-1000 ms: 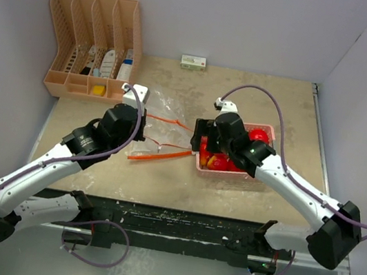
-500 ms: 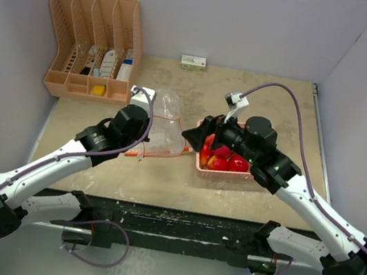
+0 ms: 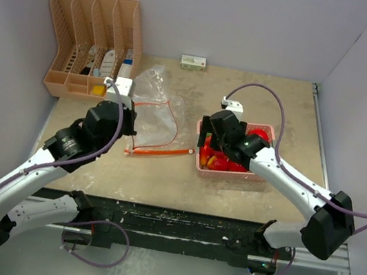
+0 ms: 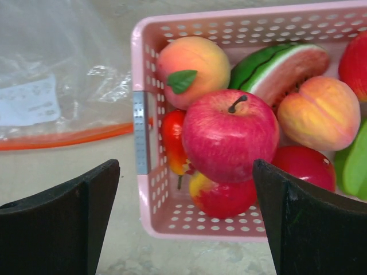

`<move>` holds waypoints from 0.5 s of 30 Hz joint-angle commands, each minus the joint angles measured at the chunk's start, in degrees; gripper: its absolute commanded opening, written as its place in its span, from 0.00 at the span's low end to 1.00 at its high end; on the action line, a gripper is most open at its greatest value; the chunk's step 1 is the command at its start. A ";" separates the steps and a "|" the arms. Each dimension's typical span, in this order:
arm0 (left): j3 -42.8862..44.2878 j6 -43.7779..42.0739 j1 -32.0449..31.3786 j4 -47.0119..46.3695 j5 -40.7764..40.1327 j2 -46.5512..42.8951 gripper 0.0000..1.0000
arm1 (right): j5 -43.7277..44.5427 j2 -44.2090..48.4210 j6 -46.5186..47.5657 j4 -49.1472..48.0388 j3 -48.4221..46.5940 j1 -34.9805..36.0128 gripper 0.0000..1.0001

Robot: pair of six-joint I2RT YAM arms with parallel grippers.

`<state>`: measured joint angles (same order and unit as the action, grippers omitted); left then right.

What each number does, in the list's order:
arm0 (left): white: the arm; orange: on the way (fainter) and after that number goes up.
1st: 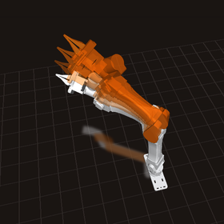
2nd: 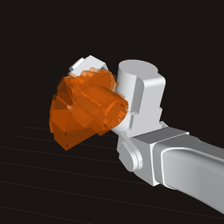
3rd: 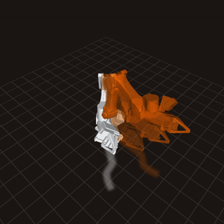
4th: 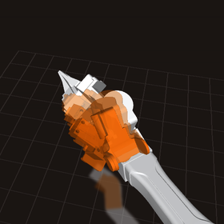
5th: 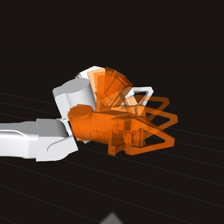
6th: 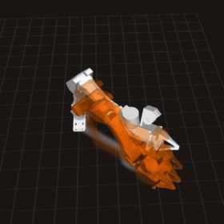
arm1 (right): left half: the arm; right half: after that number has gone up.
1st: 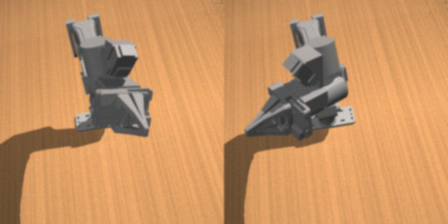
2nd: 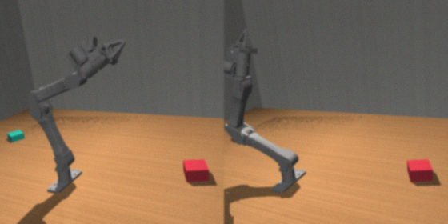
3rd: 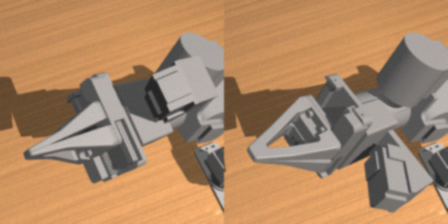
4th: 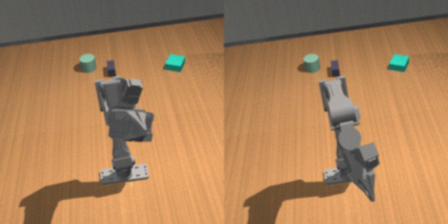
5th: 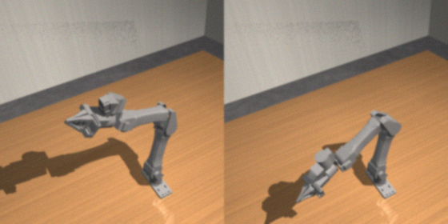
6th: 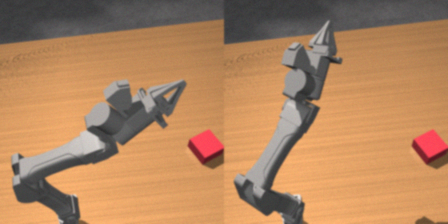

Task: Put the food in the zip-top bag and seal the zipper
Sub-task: Pick up the fake fruit from the bin.

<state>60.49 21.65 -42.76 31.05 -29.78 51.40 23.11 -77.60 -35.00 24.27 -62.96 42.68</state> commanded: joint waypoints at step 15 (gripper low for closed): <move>-7.69 2.41 0.36 -8.97 3.62 8.54 0.00 | 2.70 -6.96 -0.48 -2.93 3.02 -5.30 1.00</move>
<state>52.27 22.70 -42.76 27.94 -28.14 59.53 27.29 -84.31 -35.75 24.34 -61.43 38.81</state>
